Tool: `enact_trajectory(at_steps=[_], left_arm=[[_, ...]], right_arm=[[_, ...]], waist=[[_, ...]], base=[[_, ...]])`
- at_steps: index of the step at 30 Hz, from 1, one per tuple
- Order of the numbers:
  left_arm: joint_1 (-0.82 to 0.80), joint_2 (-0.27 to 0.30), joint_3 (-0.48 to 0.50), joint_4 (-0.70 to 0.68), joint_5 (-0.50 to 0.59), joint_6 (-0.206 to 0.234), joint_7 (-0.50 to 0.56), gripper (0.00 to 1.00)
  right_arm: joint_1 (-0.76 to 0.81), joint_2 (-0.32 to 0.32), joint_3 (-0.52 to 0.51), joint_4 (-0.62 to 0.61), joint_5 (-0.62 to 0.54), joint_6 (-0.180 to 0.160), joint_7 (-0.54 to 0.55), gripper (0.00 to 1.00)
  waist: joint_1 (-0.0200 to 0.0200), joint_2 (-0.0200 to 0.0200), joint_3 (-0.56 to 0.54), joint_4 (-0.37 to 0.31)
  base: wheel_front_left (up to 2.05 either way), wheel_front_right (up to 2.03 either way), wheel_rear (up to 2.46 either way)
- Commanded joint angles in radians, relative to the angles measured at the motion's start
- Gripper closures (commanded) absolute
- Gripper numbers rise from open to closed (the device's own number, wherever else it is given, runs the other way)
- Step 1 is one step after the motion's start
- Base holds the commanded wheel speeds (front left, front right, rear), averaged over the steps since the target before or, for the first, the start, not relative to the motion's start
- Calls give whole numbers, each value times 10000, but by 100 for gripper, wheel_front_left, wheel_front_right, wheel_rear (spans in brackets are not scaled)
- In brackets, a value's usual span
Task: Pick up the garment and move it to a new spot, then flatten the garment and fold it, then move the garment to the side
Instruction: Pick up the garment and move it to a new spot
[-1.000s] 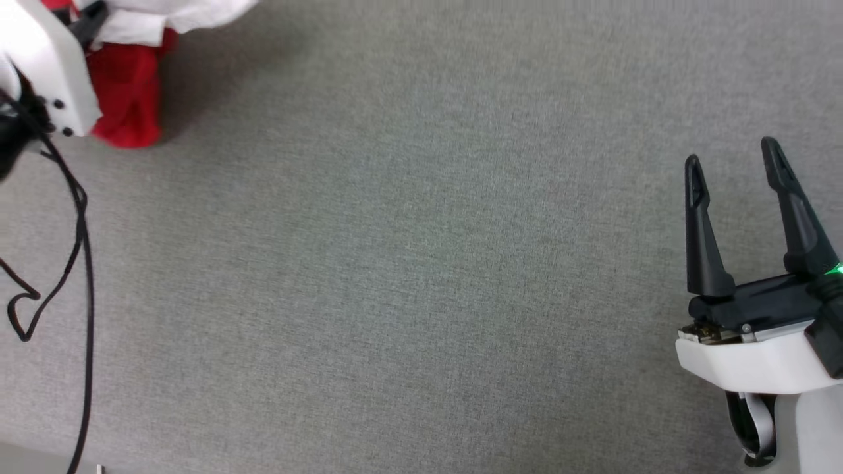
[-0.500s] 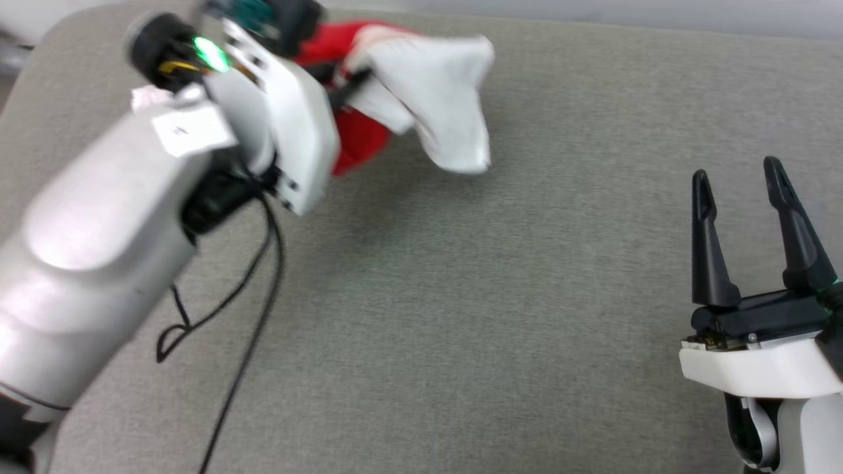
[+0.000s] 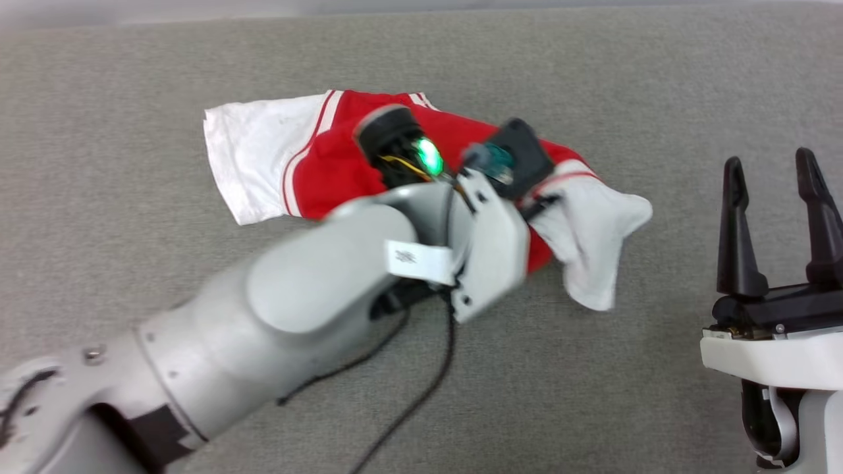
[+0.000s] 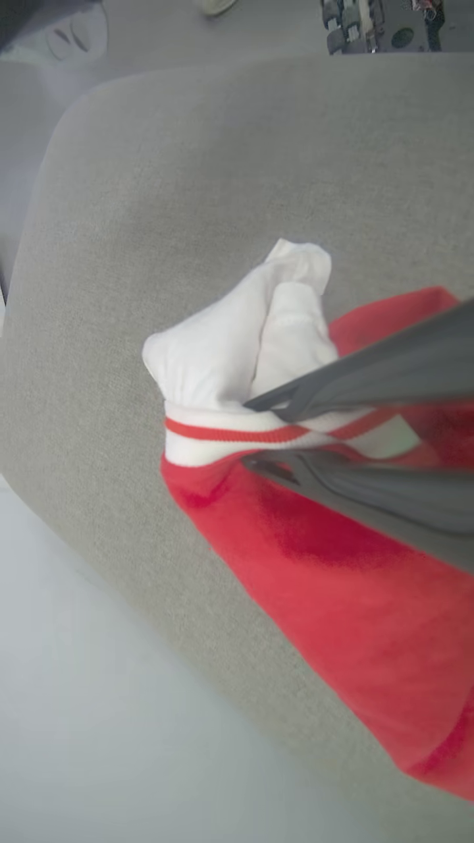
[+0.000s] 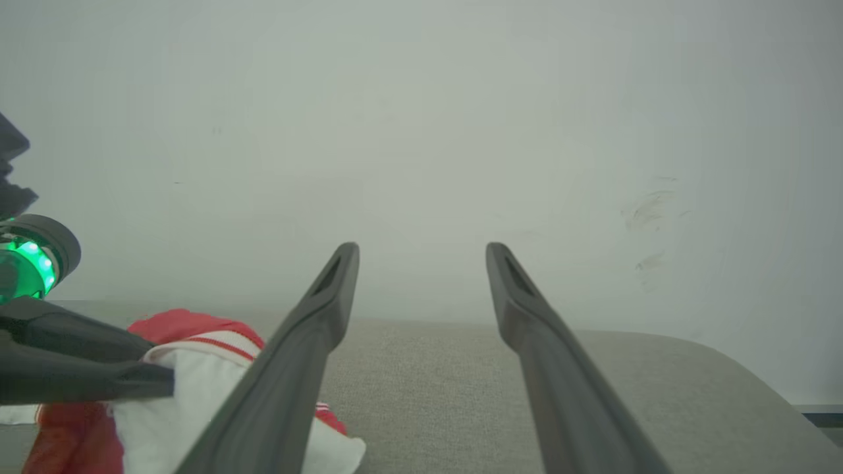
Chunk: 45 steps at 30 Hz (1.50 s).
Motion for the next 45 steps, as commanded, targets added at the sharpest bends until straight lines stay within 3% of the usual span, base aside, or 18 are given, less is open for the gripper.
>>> enact_trajectory(at_steps=[1, 8, 11, 17, 20, 21, 22, 23, 27, 35, 42, 43, 45], left_arm=[[-84, -348, -234, 82, -90, 2, -135, 100], [480, -1463, -709, 808, 113, 1, -446, 100], [1203, -1801, -729, 1043, 467, 1, -80, 100], [2749, -1919, -735, 1151, 1229, -3, 857, 100], [3017, -1932, -741, 1200, 1286, -6, 792, 100], [2981, -1952, -737, 1258, 1304, -6, 613, 86], [2840, -1976, -733, 1339, 1350, -3, 295, 3], [2661, -2003, -724, 1518, 1355, 1, -131, 0], [2346, -2348, -474, 2151, 1815, 113, -2163, 0], [2561, -2631, 272, 2273, 2173, 1285, -4495, 0], [3308, -1728, 1588, 1423, 2605, 2992, -5156, 0], [3308, -1728, 1588, 1423, 2605, 2992, -5156, 0], [3700, -1456, 2340, 725, 2870, 3523, -5173, 0]], right_arm=[[-92, 34, -50, -5, 116, -8, -24, 0], [-237, 33, -196, -43, 294, -8, -24, 0], [-228, 34, -228, -6, 322, -7, -24, 0], [-284, 33, -228, 44, 386, -7, -24, 0], [-247, 33, -265, 93, 343, -7, -24, 0], [-215, 33, -270, 114, 316, -7, -24, 0], [-169, 33, -280, 138, 295, -7, -24, 0], [-109, 33, -293, 158, 268, -7, -24, 0], [150, 32, -368, 272, 204, -7, -24, 0], [759, 30, -494, 504, 115, -7, -24, 0], [1261, 31, -476, 842, 76, -7, -24, 0], [1261, 31, -476, 842, 76, -7, -24, 0], [1379, 29, -499, 908, 65, -7, -24, 0]], waist=[[0, -1, 175, -255], [0, -1, 472, -640], [0, -1, 539, -703], [0, -1, 562, -719], [0, -1, 471, -616], [0, -1, 418, -570], [0, -1, 349, -521], [0, -1, 270, -463], [0, -1, -204, -202], [0, -1, -1263, 347], [0, -1, -1908, 704], [0, -1, -1908, 704], [0, -1, -2025, 806]], base=[[0, 0, 0], [0, 0, 0], [0, 0, 0], [0, 0, 0], [0, 0, 0], [0, 0, 0], [0, 0, 0], [0, 0, 0], [0, 0, 0], [0, 0, 0], [0, 0, 0], [0, 0, 0], [0, 0, 0]])
